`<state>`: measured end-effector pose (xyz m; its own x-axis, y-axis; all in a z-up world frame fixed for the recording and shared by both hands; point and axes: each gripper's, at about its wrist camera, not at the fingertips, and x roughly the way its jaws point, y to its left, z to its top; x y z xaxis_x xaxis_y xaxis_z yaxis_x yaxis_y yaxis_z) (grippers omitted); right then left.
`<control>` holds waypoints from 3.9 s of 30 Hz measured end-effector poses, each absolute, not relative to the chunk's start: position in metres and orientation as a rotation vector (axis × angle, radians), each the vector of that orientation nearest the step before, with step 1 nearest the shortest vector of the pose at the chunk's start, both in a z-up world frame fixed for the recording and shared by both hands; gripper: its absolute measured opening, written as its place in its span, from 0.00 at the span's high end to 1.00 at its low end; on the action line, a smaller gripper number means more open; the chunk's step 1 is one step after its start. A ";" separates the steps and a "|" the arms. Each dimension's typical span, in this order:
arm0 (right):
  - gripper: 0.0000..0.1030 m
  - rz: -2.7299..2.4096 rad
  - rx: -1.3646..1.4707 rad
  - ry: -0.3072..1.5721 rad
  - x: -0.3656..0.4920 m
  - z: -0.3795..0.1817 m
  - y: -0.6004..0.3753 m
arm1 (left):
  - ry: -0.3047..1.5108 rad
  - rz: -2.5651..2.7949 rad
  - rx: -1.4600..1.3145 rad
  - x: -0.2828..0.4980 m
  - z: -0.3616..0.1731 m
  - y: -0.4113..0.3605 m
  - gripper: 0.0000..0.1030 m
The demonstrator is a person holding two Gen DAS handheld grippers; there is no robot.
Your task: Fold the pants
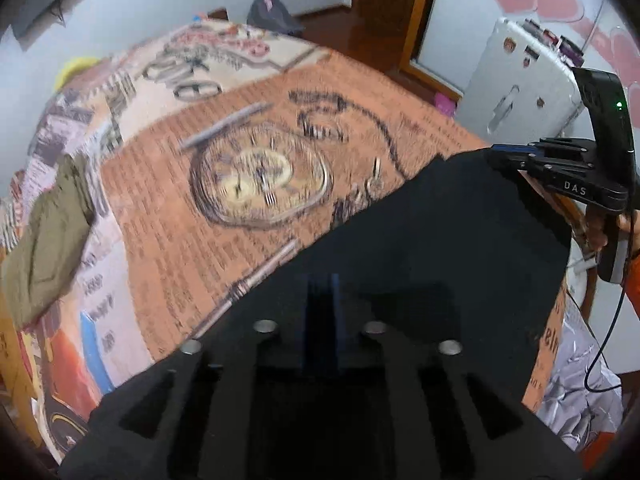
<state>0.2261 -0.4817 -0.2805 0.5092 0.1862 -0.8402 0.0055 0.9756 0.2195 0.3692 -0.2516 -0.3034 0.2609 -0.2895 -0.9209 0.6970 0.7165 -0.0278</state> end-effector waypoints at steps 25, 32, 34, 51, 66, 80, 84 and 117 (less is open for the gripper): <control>0.80 0.148 0.282 1.139 0.252 -0.312 -0.483 | 1.107 -0.734 0.435 0.367 -0.307 -0.251 0.98; 0.91 0.157 0.202 1.100 0.252 -0.311 -0.471 | 1.062 -0.729 0.442 0.359 -0.297 -0.250 0.98; 0.94 0.156 0.166 1.080 0.252 -0.305 -0.468 | 1.047 -0.724 0.439 0.357 -0.292 -0.250 0.99; 0.96 0.036 0.106 1.036 0.269 -0.298 -0.475 | 1.107 -0.652 0.433 0.389 -0.318 -0.260 0.97; 0.75 0.177 0.023 0.927 0.196 -0.216 -0.431 | 0.961 -0.533 0.270 0.325 -0.226 -0.177 0.67; 0.70 0.427 -0.089 0.875 0.139 -0.215 -0.298 | 0.979 -0.414 0.239 0.210 -0.248 -0.090 0.55; 0.70 0.435 -0.115 0.923 0.133 -0.234 -0.280 | 1.003 -0.467 0.241 0.194 -0.266 -0.095 0.55; 0.93 0.453 -0.097 0.930 0.131 -0.246 -0.272 | 0.947 -0.558 0.288 0.199 -0.275 -0.132 0.96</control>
